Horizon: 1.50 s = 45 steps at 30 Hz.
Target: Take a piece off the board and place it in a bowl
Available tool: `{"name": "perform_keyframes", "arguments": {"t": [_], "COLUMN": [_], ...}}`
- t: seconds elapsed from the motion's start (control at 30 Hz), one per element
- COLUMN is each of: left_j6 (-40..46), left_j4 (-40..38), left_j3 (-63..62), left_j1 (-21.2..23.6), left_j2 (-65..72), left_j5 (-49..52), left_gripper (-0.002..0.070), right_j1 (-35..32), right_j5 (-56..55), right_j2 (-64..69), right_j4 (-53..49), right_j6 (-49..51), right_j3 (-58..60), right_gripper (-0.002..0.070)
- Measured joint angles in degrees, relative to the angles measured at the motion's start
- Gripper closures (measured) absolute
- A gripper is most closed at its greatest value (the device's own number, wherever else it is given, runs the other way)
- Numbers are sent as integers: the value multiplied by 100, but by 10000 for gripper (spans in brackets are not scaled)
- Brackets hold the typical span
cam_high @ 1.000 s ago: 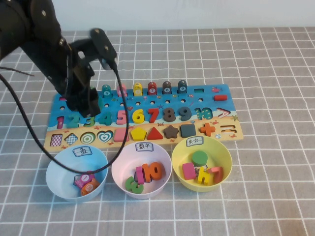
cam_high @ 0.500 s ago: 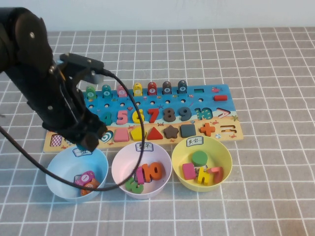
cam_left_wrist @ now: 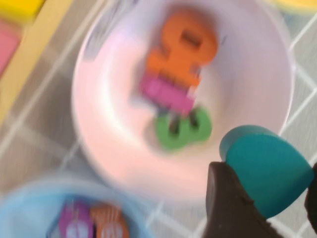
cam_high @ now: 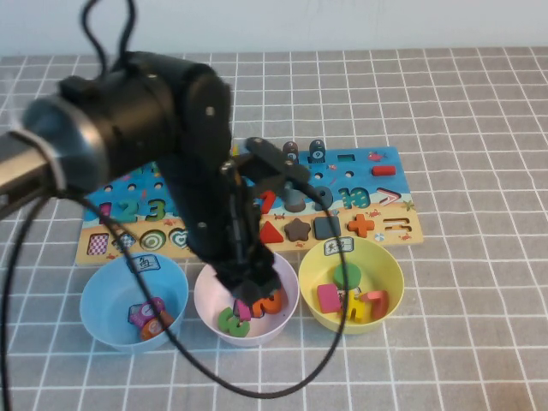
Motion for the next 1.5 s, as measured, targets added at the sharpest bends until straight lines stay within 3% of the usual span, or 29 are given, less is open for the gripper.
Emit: {"name": "perform_keyframes", "arguments": {"t": [0.3,0.53,0.63,0.93,1.5], "left_j6": [141,130,-254,-1698,-1851], "left_j4": [0,-31,-41,27,85], "left_j3": [-1420,-2197,-2262,-2270,-2270], "left_j1": [-680,-951,-1037,-1065,-1105], "left_j2": [1023,1628,1753,1880,2107], "left_j5": [-11,-20,-20,-20,-20], "left_gripper": [400,400,400,400,400], "right_j1": [0,0,0,0,0], "right_j5": [0,0,0,0,0], "right_j2": [0,0,0,0,0], "right_j4": [0,0,0,0,0], "right_j6": [0,0,0,0,0], "right_j3": [0,0,0,0,0], "right_gripper": [694,694,694,694,694]}}
